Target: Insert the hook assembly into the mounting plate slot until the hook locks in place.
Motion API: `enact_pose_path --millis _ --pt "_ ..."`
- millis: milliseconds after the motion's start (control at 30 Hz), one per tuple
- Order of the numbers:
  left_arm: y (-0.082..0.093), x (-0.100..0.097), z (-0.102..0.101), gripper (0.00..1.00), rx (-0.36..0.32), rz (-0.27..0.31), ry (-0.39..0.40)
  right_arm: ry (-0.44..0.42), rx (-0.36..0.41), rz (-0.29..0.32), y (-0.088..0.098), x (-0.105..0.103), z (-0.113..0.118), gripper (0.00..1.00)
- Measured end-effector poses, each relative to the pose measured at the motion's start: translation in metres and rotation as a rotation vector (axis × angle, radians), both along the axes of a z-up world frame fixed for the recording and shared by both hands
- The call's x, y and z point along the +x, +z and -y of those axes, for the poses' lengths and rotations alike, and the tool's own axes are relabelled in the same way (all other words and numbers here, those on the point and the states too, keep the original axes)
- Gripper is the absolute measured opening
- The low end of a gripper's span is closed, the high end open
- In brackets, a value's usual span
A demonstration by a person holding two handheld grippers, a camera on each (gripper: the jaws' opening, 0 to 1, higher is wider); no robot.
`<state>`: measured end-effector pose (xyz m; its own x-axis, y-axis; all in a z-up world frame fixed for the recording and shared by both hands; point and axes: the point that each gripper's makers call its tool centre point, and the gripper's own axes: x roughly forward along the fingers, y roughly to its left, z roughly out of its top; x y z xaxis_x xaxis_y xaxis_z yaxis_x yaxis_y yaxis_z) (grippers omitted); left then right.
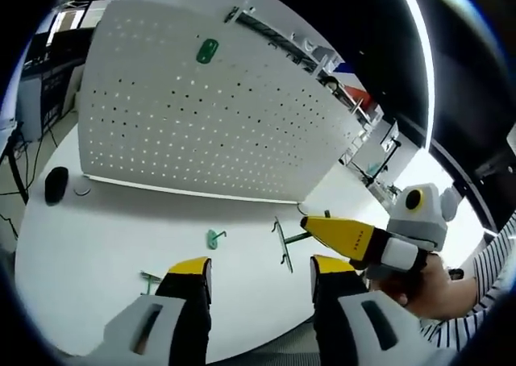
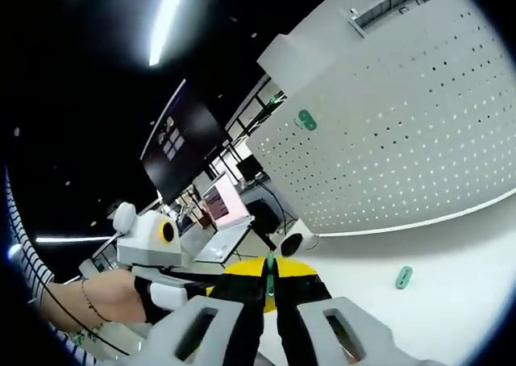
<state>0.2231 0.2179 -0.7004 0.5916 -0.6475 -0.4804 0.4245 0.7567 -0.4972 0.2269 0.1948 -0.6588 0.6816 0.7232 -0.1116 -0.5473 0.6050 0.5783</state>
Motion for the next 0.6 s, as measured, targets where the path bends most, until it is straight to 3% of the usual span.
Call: enact_pose_path --millis 333,433,600 --pt "0.006 -0.001 0.005 0.38 -0.033 0.0 -0.007 -0.003 0.005 0.038 0.006 -0.004 -0.004 0.0" --pt "0.012 -0.003 0.01 0.32 -0.11 -0.023 -0.004 -0.017 0.014 0.043 0.008 -0.003 -0.002 0.0" --pt "0.012 -0.005 0.013 0.28 -0.103 -0.019 -0.021 -0.028 0.02 0.05 0.01 -0.004 -0.001 0.0"
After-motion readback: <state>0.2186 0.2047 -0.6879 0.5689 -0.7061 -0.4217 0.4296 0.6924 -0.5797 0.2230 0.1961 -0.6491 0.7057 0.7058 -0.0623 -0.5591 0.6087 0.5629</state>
